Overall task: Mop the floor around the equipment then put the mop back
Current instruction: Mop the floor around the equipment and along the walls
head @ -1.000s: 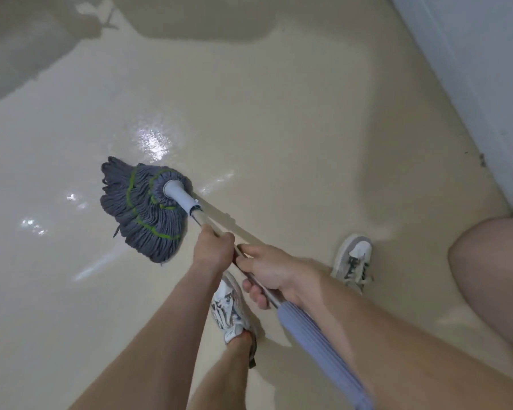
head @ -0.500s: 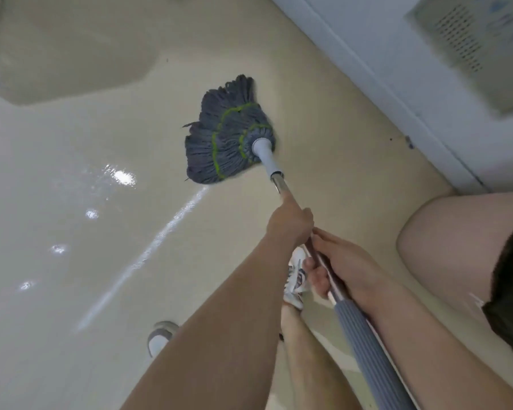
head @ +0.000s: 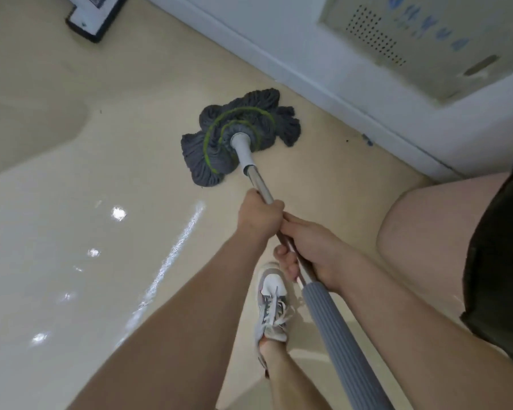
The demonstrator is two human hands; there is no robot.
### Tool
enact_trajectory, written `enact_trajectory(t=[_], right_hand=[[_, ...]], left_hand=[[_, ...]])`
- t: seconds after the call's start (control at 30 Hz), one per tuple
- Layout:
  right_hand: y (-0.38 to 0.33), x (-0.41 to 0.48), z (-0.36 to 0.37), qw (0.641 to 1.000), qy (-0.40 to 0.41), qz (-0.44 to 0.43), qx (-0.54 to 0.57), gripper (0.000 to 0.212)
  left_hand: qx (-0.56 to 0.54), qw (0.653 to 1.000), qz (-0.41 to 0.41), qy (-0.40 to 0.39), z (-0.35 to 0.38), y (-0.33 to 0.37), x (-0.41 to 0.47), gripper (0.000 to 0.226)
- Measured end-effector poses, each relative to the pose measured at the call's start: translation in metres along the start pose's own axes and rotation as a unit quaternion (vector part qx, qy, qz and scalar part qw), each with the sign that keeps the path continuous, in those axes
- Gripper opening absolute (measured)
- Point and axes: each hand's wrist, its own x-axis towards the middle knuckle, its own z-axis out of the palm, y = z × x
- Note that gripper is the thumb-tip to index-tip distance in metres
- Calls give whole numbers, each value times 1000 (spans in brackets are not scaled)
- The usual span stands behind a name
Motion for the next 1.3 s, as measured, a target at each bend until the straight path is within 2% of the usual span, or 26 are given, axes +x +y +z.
enact_trajectory(t=[0.1,0.2,0.3,0.4,0.47,0.6,0.67,0.77,0.87,0.97,1.13,1.2,1.3], right_hand=[[-34,34,38,999,-39,-21,-26,20],[-69,62,76,995,-13,-65,-79,18],[-89,70,94,987,25,-111,-110,17],[-91,65,84,970,45,-153,-182,22],[-86,52,66,965,41,-143,-217,15],[-74,12,4,985,17,-2,-172,38],[-71,-6,-22,988,13,32,-149,47],[-60,-26,-42,988,64,29,-141,42],[-39,-44,-59,989,105,40,-92,39],[-10,-66,-84,989,139,42,-38,35],[31,-109,-132,979,197,45,-31,33],[49,-121,-138,976,208,58,-37,33],[78,-127,-135,975,204,75,-56,34]], left_hand=[[-94,994,6,55,-39,14,19,35],[-192,979,-12,69,-68,24,17,22],[-220,974,-20,44,-80,29,0,19],[-157,987,-16,25,-68,31,-7,24],[-118,992,-31,11,-53,34,-5,33],[-17,1000,-19,5,-20,47,-2,53],[8,1000,-11,-4,-2,52,-2,58],[16,999,-17,-30,22,55,-14,59],[77,994,-5,-78,47,51,-34,61],[134,982,10,-136,77,47,-59,65],[192,957,15,-216,130,35,-109,66],[200,955,9,-219,142,22,-125,65],[182,968,-9,-175,142,-6,-139,53]])
